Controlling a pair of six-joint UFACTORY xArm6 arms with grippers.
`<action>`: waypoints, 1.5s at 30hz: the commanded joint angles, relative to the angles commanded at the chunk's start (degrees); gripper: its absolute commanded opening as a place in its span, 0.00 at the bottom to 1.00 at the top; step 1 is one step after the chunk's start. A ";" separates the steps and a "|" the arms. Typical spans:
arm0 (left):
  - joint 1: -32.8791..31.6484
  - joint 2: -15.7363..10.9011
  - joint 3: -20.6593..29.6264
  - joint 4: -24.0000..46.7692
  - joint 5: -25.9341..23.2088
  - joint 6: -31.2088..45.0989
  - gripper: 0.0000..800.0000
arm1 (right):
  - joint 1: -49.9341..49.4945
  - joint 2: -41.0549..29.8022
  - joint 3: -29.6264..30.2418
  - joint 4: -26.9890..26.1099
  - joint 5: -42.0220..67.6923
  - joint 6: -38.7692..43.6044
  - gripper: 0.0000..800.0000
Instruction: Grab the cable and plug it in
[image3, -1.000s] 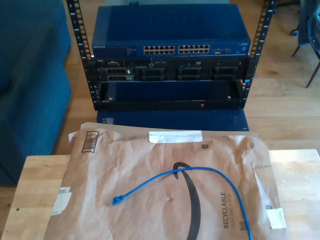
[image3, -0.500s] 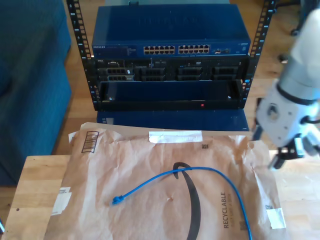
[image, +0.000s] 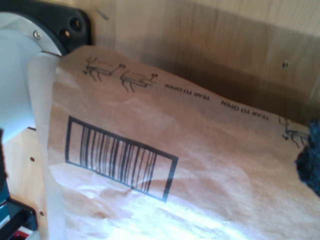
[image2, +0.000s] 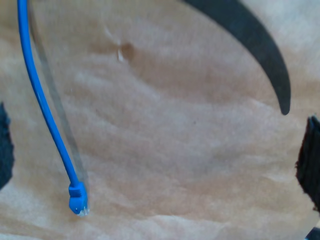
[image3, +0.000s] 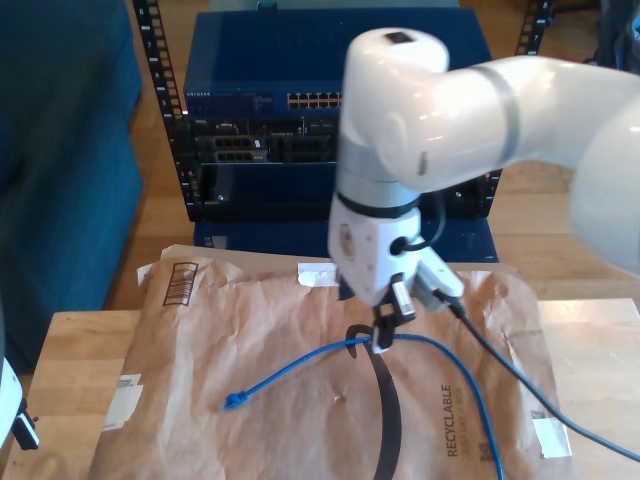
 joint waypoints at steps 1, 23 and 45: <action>-0.09 0.00 0.00 0.00 0.09 -0.35 1.00 | 0.53 0.88 -0.62 0.00 0.00 0.44 0.99; -0.09 0.53 0.62 -0.35 0.00 -1.49 1.00 | 11.87 11.34 -2.37 0.00 -10.29 8.97 0.98; 0.00 0.62 0.79 -0.35 -0.18 -1.49 1.00 | 13.19 19.08 -2.20 -0.18 -19.52 8.97 0.96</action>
